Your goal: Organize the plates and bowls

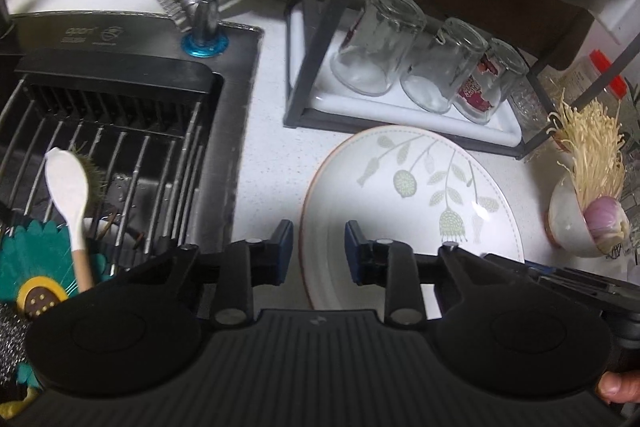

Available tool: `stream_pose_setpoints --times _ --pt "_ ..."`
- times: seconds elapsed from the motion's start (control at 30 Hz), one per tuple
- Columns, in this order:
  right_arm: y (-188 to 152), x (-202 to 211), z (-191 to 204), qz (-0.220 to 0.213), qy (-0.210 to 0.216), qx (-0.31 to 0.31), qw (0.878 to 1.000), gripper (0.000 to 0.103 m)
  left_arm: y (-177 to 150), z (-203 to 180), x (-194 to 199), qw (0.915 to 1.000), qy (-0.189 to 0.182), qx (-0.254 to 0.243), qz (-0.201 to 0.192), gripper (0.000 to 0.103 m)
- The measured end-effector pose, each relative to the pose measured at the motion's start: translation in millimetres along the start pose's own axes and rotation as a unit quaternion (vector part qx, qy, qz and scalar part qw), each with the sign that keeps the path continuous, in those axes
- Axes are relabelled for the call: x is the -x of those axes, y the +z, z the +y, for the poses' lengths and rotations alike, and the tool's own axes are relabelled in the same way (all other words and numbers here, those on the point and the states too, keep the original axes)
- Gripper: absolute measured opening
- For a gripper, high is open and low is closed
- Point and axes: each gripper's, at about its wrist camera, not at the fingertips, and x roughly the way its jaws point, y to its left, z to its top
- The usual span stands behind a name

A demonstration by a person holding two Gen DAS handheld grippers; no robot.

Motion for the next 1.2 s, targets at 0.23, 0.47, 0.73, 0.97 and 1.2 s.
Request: stream_pose_setpoints --times 0.23,0.47,0.73,0.97,1.2 --pt "1.7 0.2 -2.0 0.002 0.004 -0.004 1.0 0.02 1.2 1.7 -2.8 0.9999 -0.007 -0.005 0.012 0.023" --pt "0.5 14.5 -2.7 0.0 0.006 0.005 1.0 0.02 -2.7 -4.4 7.0 0.9996 -0.015 0.001 0.025 0.023" --pt "-13.2 51.5 -17.3 0.001 0.007 -0.005 1.0 0.02 -14.5 -31.4 37.3 0.9991 -0.032 -0.007 0.025 0.023" --pt "-25.1 92.3 -34.9 -0.011 0.014 -0.02 1.0 0.02 -25.2 -60.2 67.1 0.9988 -0.048 -0.005 0.011 0.023" --pt "-32.2 135.1 -48.6 -0.041 0.02 -0.023 0.999 0.02 -28.7 -91.9 97.9 0.998 -0.059 -0.017 -0.014 0.023"
